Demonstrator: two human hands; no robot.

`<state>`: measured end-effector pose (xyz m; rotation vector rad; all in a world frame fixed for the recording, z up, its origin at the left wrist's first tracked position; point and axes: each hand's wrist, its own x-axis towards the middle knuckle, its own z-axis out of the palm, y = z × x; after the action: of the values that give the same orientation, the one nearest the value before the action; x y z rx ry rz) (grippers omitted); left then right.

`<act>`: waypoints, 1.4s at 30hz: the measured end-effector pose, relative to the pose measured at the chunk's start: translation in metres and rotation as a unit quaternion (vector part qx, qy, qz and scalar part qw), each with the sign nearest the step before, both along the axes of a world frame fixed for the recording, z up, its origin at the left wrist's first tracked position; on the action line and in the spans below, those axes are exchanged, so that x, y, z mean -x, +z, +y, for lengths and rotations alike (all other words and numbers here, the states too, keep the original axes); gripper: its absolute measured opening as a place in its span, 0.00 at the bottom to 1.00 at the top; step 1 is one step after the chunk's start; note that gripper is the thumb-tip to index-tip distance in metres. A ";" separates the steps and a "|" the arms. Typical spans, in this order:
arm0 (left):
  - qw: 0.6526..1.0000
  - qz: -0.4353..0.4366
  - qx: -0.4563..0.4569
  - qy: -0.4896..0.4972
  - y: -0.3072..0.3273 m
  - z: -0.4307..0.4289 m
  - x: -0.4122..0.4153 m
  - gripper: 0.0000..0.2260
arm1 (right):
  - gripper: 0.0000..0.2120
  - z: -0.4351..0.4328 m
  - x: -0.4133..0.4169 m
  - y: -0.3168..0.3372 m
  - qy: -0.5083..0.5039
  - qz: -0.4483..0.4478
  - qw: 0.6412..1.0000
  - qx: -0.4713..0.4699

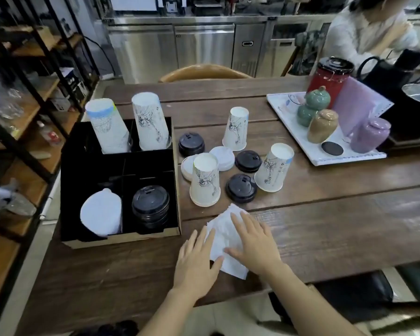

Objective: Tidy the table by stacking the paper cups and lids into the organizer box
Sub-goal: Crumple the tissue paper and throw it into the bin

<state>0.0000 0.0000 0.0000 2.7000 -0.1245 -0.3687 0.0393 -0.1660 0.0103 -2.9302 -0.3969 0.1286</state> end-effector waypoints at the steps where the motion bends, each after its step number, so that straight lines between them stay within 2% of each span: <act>1: 1.000 0.003 -0.001 -0.007 -0.002 0.000 0.000 0.29 | 0.39 0.000 -0.002 -0.007 -0.006 0.050 0.999 0.003; 3: 1.000 -0.004 -0.018 -0.014 -0.007 -0.002 0.000 0.28 | 0.30 -0.001 -0.002 -0.016 0.009 0.057 0.998 -0.019; 6: 1.000 -0.018 -0.015 -0.005 -0.009 -0.006 -0.001 0.28 | 0.09 -0.002 -0.004 -0.019 0.014 -0.020 0.995 -0.092; 8: 0.999 -0.034 -0.017 0.008 -0.009 -0.008 -0.003 0.26 | 0.03 -0.004 -0.010 -0.017 -0.013 -0.046 0.987 -0.154; 11: 0.998 -0.049 -0.009 0.027 -0.008 -0.011 -0.008 0.22 | 0.07 -0.009 -0.022 -0.010 -0.092 -0.003 0.968 -0.234; 14: 0.997 -0.063 -0.001 0.042 -0.007 -0.014 -0.016 0.14 | 0.06 -0.018 -0.032 -0.004 -0.163 0.039 0.940 -0.298; 16: 0.996 -0.078 0.005 0.044 -0.007 -0.015 -0.022 0.10 | 0.04 -0.023 -0.035 0.002 -0.186 0.038 0.924 -0.332; 17: 0.995 -0.087 0.014 0.046 -0.007 -0.016 -0.024 0.09 | 0.08 -0.026 -0.037 0.006 -0.195 0.028 0.920 -0.338; 20: 0.988 -0.119 0.071 0.073 -0.005 -0.018 -0.029 0.06 | 0.20 -0.031 -0.041 0.012 -0.211 -0.016 0.913 -0.349; 23: 0.975 -0.125 0.138 0.124 0.002 -0.020 -0.033 0.04 | 0.20 -0.035 -0.044 0.014 -0.235 -0.031 0.896 -0.377; 26: 0.958 -0.087 0.220 0.162 0.008 -0.021 -0.034 0.05 | 0.23 -0.037 -0.046 0.011 -0.260 -0.026 0.879 -0.400; 28: 0.953 -0.059 0.239 0.174 0.010 -0.022 -0.034 0.06 | 0.21 -0.037 -0.046 0.008 -0.261 -0.019 0.878 -0.402; 32: 0.949 -0.047 0.248 0.189 0.011 -0.024 -0.034 0.06 | 0.10 -0.033 -0.048 0.002 -0.257 0.051 0.866 -0.426; 35: 0.948 -0.043 0.255 0.185 0.010 -0.024 -0.034 0.06 | 0.24 -0.029 -0.050 0.002 -0.198 0.155 0.867 -0.430; 37: 0.951 -0.043 0.254 0.172 0.010 -0.024 -0.033 0.05 | 0.30 -0.024 -0.051 0.002 -0.188 0.222 0.853 -0.434; 39: 0.952 -0.048 0.254 0.163 0.009 -0.024 -0.032 0.05 | 0.26 -0.021 -0.052 0.002 -0.187 0.253 0.845 -0.433; 41: 0.951 -0.054 0.255 0.164 0.008 -0.024 -0.031 0.04 | 0.08 -0.018 -0.054 0.001 -0.182 0.240 0.853 -0.427; 42: 0.950 -0.058 0.256 0.168 0.008 -0.023 -0.030 0.04 | 0.07 -0.017 -0.054 0.002 -0.178 0.219 0.856 -0.433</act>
<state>0.0297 -0.0232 0.0080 2.1700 0.1831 -0.0570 0.0937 -0.1828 0.0119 -1.9452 0.1488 0.4248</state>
